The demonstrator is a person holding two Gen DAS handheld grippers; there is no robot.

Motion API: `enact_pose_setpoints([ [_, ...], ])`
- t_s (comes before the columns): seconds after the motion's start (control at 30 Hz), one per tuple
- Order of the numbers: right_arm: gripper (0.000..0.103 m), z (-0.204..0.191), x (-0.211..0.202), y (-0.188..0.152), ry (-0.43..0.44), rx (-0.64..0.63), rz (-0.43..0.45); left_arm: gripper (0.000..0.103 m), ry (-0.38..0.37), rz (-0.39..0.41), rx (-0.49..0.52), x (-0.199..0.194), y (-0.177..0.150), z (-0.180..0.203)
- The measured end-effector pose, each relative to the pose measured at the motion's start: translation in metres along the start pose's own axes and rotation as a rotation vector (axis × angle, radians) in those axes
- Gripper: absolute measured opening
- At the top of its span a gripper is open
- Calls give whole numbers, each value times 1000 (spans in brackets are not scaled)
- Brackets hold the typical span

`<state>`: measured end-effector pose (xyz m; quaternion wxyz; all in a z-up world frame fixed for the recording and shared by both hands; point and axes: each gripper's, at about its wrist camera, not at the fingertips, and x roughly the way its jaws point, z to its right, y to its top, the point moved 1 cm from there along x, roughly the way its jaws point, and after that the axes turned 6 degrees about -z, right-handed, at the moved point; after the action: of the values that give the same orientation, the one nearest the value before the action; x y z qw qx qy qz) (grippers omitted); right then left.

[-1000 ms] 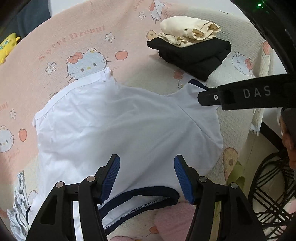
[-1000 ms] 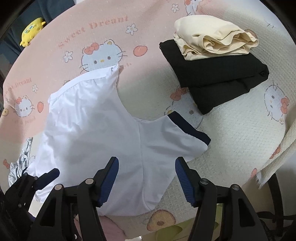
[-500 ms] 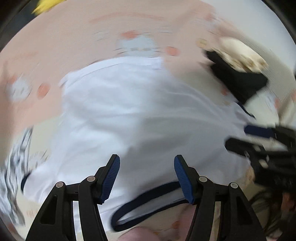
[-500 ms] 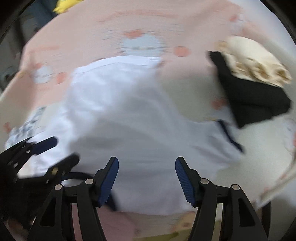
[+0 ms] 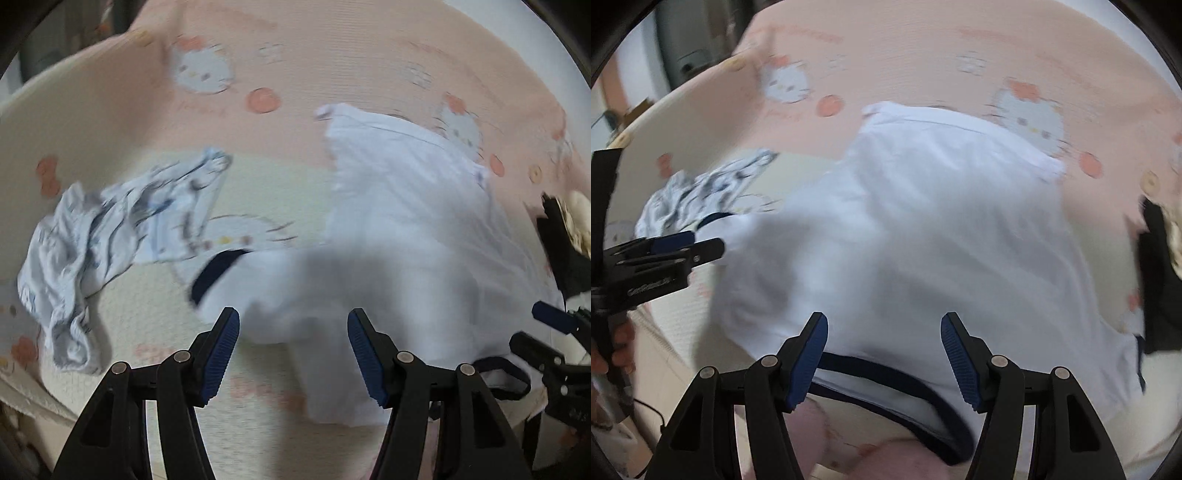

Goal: Fold clothes
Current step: 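Open both grippers and move them back over the shirt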

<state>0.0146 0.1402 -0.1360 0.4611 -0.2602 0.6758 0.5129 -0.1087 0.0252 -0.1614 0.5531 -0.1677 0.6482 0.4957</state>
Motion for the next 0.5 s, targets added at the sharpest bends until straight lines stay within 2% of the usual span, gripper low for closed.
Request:
enact_pose_setpoints([
  [0.17,63,-36,9,17,47,-85,26,58,-78,-22,-99,4,-3,-30],
  [0.33,63,-70,14,15,35,-187,64,58,-186,-50,-197,13,-8,-47],
  [0.5,63,-95,23,-2,-4,-306,55,58,-349,-55,-356,30,-14,-70],
])
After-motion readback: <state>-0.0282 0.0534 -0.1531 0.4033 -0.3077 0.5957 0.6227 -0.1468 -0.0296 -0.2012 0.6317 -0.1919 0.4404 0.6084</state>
